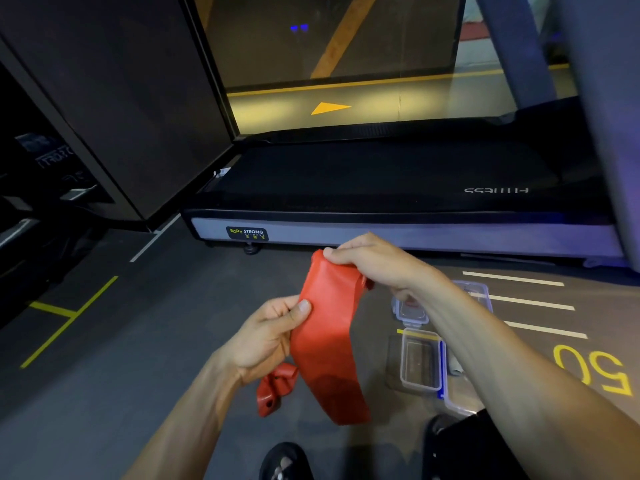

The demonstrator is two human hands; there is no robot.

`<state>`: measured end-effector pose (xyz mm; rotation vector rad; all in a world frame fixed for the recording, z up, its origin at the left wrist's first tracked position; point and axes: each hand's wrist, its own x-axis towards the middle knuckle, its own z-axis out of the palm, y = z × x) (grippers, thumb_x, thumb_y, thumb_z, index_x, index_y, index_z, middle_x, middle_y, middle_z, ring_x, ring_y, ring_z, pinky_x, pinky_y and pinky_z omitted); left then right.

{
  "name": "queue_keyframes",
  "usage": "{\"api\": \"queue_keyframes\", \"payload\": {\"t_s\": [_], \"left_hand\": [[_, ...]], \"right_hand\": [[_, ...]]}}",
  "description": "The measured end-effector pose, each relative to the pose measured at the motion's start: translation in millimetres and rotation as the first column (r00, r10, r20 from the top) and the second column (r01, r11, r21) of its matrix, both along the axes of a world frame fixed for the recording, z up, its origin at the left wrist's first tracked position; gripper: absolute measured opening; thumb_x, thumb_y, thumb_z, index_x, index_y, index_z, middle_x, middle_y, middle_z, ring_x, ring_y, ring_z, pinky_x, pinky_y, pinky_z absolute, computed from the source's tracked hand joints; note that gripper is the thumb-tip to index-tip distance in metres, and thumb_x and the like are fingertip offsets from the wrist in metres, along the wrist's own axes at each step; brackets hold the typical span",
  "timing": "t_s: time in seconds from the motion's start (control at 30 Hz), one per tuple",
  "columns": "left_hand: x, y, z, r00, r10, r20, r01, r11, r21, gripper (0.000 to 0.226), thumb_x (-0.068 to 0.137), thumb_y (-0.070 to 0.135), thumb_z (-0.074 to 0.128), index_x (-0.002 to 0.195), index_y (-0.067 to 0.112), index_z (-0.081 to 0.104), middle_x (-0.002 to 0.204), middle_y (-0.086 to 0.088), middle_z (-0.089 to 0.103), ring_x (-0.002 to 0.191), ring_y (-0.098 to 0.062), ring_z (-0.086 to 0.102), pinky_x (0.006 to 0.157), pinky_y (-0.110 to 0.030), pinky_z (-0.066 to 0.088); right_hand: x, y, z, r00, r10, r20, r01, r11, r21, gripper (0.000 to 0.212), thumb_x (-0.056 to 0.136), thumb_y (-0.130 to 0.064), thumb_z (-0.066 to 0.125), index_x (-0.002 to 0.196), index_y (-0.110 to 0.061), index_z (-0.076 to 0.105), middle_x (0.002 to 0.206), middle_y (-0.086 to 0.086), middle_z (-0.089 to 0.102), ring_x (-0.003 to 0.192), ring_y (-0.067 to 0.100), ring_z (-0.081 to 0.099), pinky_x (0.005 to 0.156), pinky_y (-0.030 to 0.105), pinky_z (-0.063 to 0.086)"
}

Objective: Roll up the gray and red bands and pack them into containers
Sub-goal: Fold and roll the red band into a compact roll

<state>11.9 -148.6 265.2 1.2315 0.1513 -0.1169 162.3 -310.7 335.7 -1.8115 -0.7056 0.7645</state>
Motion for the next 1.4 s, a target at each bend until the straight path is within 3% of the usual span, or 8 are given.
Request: {"api": "queue_keyframes", "payload": {"t_s": [0.2,0.37,0.57,0.7,0.9,1.1,1.27,1.4], "left_hand": [[-3,9,3,0.998,-0.057,-0.015,0.058,0.997,0.043,0.054,0.093,0.034,0.067,0.12,-0.013,0.062,0.107,-0.029,0.064,0.082,-0.025,0.07,0.074,-0.036,0.058],[-2,11,1,0.995,-0.094,-0.028,0.096,0.992,0.079,0.047,0.097,0.027,0.059,0.126,-0.01,0.062,0.116,-0.032,0.06,0.088,-0.026,0.07,0.079,-0.036,0.058],[-2,11,1,0.994,-0.104,-0.037,0.107,0.991,0.082,0.042,0.101,0.021,0.052,0.13,-0.008,0.061,0.12,-0.033,0.061,0.093,-0.029,0.07,0.082,-0.034,0.059],[-2,15,0,0.993,-0.114,-0.024,0.116,0.987,0.111,0.043,0.102,0.022,0.051,0.134,-0.007,0.059,0.131,-0.045,0.053,0.11,-0.044,0.058,0.088,-0.039,0.056],[1,17,-2,0.99,-0.134,-0.04,0.137,0.986,0.1,0.042,0.102,0.023,0.052,0.131,-0.005,0.062,0.121,-0.033,0.061,0.096,-0.028,0.069,0.088,-0.038,0.056],[2,17,-2,0.987,-0.155,-0.034,0.157,0.984,0.084,0.047,0.098,0.027,0.058,0.126,-0.011,0.062,0.117,-0.03,0.063,0.093,-0.025,0.071,0.086,-0.035,0.057],[3,18,0,0.987,-0.154,-0.039,0.156,0.985,0.076,0.036,0.103,0.018,0.05,0.124,-0.006,0.066,0.109,-0.023,0.071,0.092,-0.024,0.073,0.084,-0.033,0.06],[4,20,-2,0.991,-0.132,-0.035,0.134,0.986,0.094,0.039,0.103,0.017,0.049,0.126,-0.011,0.062,0.111,-0.024,0.07,0.093,-0.024,0.073,0.084,-0.033,0.06]], "right_hand": [[-9,-2,-8,0.938,0.052,-0.343,-0.052,0.999,0.009,0.034,0.109,-0.031,0.05,0.087,-0.008,0.062,0.063,0.007,0.06,0.053,0.014,0.064,0.051,0.029,0.056],[-12,-4,-17,0.879,0.044,-0.474,-0.039,0.999,0.019,0.03,0.109,-0.032,0.047,0.097,-0.007,0.06,0.066,0.008,0.057,0.06,0.019,0.059,0.054,0.033,0.057],[-20,5,-31,0.865,-0.02,-0.501,0.049,0.998,0.046,0.038,0.106,-0.045,0.049,0.105,-0.01,0.064,0.079,0.01,0.064,0.07,0.02,0.062,0.067,0.038,0.057],[-20,3,-32,0.913,0.114,-0.392,-0.104,0.993,0.045,0.028,0.102,-0.044,0.058,0.098,-0.016,0.063,0.08,0.005,0.063,0.072,0.014,0.061,0.071,0.033,0.053],[-14,1,-36,0.95,0.087,-0.299,-0.091,0.996,-0.001,0.022,0.102,-0.041,0.059,0.094,-0.02,0.058,0.068,-0.004,0.06,0.061,0.008,0.058,0.059,0.024,0.051],[-13,-5,-30,0.97,0.146,-0.195,-0.153,0.988,-0.023,0.034,0.105,-0.044,0.051,0.096,-0.014,0.064,0.065,-0.003,0.053,0.059,0.006,0.052,0.057,0.021,0.048],[-15,-3,-34,0.965,0.138,-0.225,-0.152,0.987,-0.045,0.058,0.106,-0.048,0.047,0.109,0.005,0.069,0.087,0.017,0.061,0.077,0.022,0.061,0.067,0.031,0.059],[-17,-4,-33,0.952,0.165,-0.257,-0.168,0.986,0.011,0.052,0.107,-0.041,0.048,0.109,0.008,0.068,0.087,0.018,0.061,0.077,0.023,0.06,0.074,0.034,0.058]]}}
